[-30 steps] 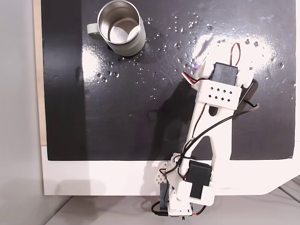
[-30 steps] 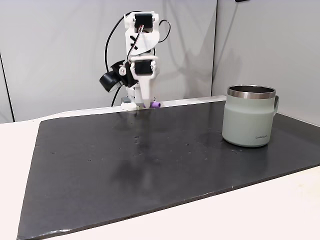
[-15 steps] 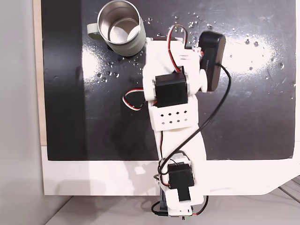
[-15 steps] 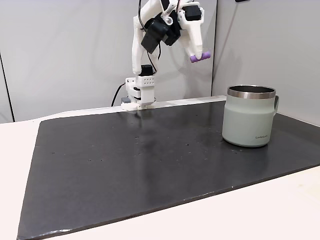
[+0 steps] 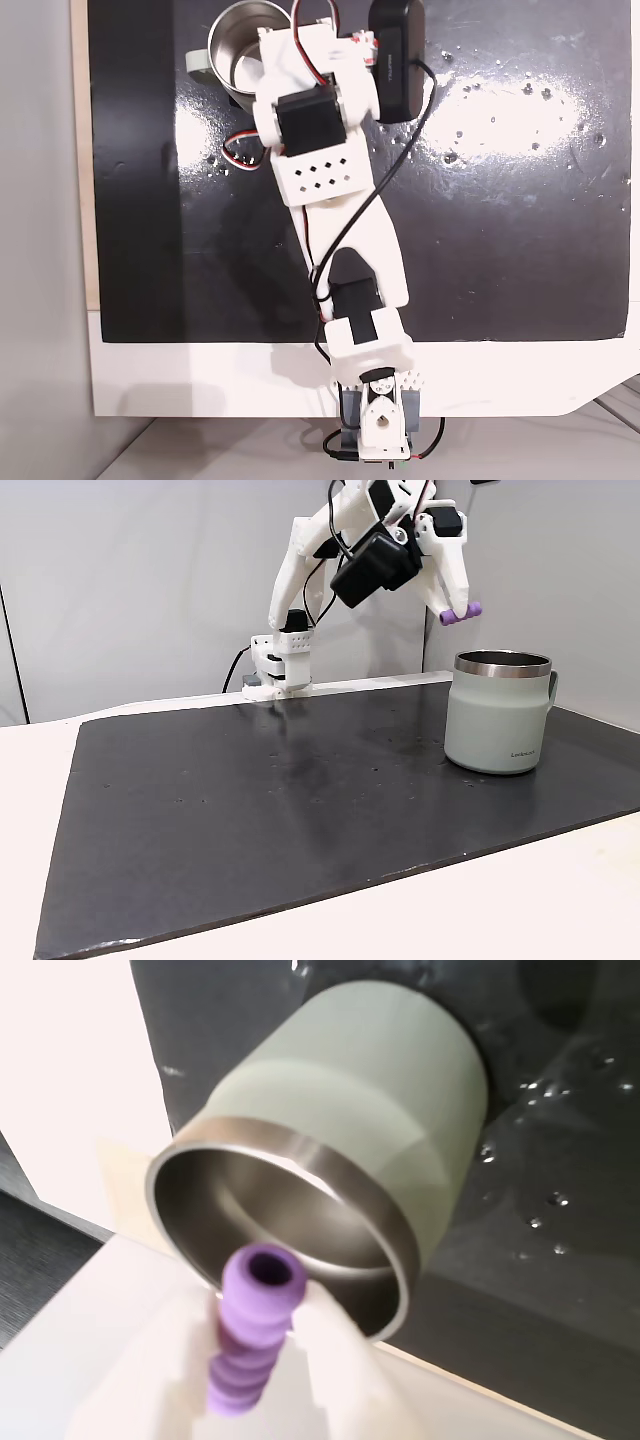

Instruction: Grasp a pengrip and put it in the cup.

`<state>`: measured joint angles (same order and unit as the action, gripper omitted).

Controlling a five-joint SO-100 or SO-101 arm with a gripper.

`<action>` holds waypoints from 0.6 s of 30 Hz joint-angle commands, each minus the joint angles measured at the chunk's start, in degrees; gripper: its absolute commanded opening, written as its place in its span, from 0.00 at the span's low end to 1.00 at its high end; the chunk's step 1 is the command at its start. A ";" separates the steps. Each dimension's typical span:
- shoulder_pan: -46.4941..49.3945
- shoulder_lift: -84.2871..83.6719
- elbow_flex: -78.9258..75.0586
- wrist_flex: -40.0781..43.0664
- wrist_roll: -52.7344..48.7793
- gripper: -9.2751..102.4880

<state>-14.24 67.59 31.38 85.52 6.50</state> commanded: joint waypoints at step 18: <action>-5.19 -7.38 -11.78 -1.93 -1.76 0.26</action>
<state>-19.25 59.50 22.94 84.38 4.92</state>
